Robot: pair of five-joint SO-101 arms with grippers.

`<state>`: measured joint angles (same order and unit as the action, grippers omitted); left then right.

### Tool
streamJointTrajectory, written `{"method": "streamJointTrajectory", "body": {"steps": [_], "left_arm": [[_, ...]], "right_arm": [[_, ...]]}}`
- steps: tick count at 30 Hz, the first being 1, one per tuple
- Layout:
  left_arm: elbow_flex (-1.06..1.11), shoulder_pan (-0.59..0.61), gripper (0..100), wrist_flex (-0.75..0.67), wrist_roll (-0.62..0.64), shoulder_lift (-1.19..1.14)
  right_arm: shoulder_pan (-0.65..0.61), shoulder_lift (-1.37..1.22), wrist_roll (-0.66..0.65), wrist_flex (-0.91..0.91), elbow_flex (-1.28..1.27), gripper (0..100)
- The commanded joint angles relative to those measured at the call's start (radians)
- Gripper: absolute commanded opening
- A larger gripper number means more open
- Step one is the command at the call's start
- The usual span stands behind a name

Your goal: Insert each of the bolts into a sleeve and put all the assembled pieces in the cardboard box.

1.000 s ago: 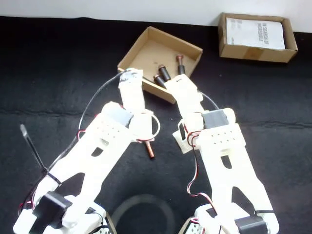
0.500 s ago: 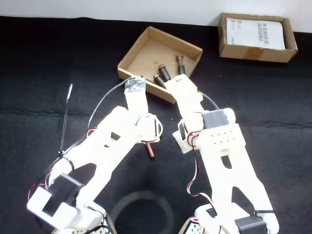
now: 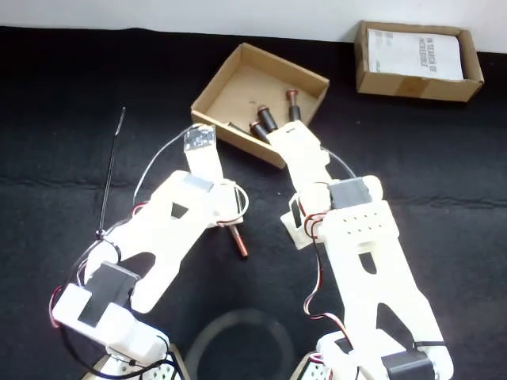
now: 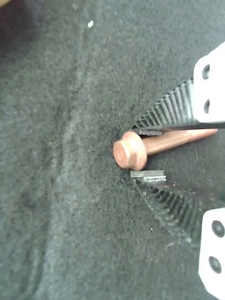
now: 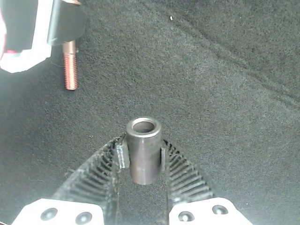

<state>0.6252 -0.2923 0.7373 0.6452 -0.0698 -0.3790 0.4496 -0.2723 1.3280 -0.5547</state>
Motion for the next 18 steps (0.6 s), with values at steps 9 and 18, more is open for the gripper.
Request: {"method": "streamJointTrajectory", "body": {"steps": [9, 18], "left_arm": [[-0.027, 0.007, 6, -0.009, 0.000, -0.015], [-0.133, 0.028, 1, 0.011, -0.012, -0.001]], "right_arm": [[0.004, 0.031, -0.011, -0.027, 0.002, 0.7], [0.004, -0.024, -0.008, -0.071, 0.007, 0.7]]}}
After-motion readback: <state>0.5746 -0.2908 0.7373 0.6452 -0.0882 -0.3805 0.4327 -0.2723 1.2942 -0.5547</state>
